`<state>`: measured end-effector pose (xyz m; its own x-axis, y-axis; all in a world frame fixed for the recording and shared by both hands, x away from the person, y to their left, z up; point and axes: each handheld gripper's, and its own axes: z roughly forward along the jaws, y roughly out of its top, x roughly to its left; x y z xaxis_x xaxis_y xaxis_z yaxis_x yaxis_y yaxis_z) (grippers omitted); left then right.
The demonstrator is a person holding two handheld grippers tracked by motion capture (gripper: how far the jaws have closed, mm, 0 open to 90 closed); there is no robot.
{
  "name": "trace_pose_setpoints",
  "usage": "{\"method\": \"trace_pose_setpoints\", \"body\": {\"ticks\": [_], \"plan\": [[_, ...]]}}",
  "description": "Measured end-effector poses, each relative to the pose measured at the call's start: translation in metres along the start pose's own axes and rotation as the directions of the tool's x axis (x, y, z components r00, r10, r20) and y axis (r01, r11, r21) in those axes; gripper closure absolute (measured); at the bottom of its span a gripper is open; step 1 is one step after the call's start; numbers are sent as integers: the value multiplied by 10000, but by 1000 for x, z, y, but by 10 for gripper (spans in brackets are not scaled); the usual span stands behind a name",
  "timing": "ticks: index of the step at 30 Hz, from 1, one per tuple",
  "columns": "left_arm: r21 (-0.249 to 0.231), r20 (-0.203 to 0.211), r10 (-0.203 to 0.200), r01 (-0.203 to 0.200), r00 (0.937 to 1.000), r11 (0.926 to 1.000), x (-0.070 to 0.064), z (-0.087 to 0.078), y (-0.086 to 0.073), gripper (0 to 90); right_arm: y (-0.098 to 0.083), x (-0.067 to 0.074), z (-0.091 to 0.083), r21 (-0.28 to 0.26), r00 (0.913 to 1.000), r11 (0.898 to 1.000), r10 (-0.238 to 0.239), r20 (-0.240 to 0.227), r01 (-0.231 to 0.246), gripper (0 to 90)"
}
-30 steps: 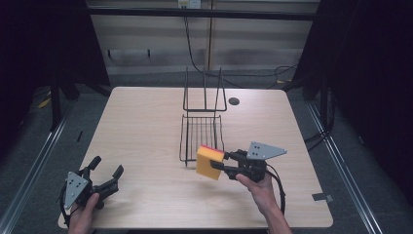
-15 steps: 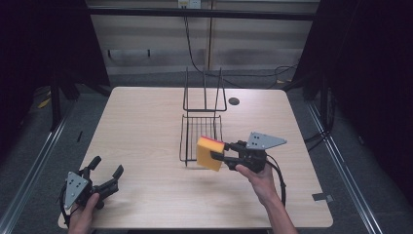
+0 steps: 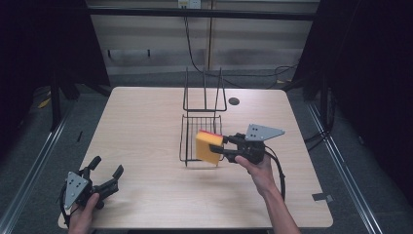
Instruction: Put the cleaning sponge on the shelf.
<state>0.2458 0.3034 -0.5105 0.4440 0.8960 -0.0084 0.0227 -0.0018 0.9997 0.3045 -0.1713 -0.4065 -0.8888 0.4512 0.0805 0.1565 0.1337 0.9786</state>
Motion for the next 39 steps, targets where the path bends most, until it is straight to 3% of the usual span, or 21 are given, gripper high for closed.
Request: {"method": "trace_pose_setpoints", "body": {"ticks": [16, 24, 39], "plan": [[-41, -16, -39, 39, 10000, 10000, 0, 0, 0, 156, -7, -20, 15, 289, 9992, 9990, 354, -187, -348, 606], [-46, -7, -55, 55, 10000, 10000, 0, 0, 0, 156, -1, -27, 23, 506, 9987, 9986, 204, -461, -181, 606], [-10, -1, 8, -8, 10000, 10000, 0, 0, 0, 156, -4, -42, 31, 830, 9975, 9958, 431, -559, -384, 605]]}}
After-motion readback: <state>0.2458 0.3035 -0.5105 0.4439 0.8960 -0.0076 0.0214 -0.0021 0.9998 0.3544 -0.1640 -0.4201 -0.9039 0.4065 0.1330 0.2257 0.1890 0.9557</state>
